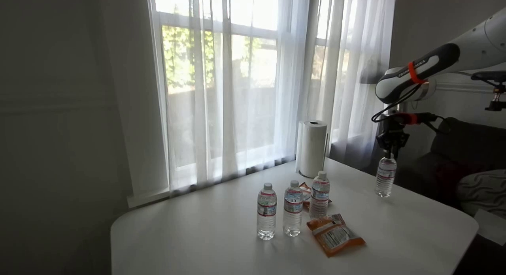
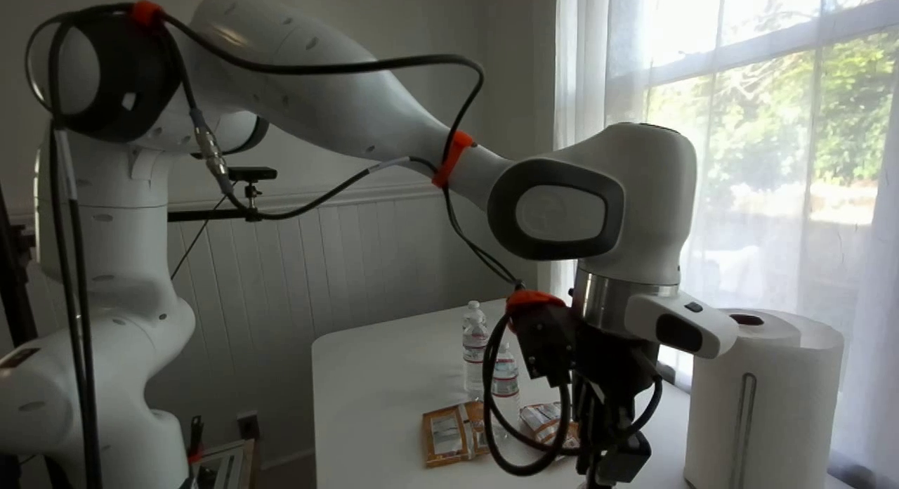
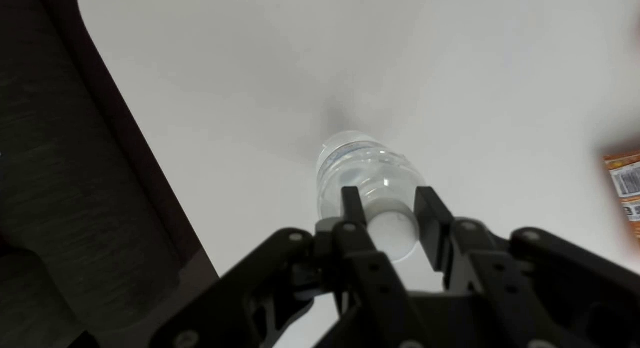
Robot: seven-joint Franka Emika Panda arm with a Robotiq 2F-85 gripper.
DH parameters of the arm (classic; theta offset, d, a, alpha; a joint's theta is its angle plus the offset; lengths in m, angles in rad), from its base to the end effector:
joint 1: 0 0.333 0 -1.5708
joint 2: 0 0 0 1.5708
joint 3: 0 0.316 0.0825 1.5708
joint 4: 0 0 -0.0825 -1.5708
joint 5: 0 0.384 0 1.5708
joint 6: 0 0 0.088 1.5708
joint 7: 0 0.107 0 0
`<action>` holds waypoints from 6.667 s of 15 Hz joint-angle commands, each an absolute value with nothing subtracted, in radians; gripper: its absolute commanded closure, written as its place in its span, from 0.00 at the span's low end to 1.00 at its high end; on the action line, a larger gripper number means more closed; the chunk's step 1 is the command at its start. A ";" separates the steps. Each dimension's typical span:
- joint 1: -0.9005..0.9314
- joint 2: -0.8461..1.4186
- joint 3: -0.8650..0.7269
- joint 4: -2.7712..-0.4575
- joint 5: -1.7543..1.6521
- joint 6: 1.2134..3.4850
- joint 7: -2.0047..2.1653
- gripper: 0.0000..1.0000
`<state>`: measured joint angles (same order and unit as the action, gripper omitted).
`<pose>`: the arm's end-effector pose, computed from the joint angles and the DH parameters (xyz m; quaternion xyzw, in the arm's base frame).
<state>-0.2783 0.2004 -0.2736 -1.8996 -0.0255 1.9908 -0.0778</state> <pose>0.5068 -0.3065 0.3920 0.9717 -0.2275 -0.0603 0.0207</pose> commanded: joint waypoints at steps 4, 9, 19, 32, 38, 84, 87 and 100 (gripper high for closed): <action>-0.329 0.287 -0.268 -1.751 0.036 1.956 -0.137 0.92; -0.352 0.349 -0.262 -1.692 0.059 1.947 -0.146 0.92; -0.357 0.369 -0.257 -1.634 0.058 1.933 -0.122 0.10; -0.248 0.203 -0.196 -1.812 0.043 1.899 -0.065 0.00; -0.156 0.165 -0.154 -2.003 0.031 1.906 0.060 0.00; 0.133 0.191 0.042 -2.393 -0.162 2.386 0.343 0.00; 0.131 0.212 0.040 -2.401 -0.173 2.439 0.336 0.00; 0.133 0.263 0.012 -2.396 -0.183 2.509 0.320 0.68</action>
<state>0.1206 0.2642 0.0294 -2.3826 -0.1541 2.4871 0.3118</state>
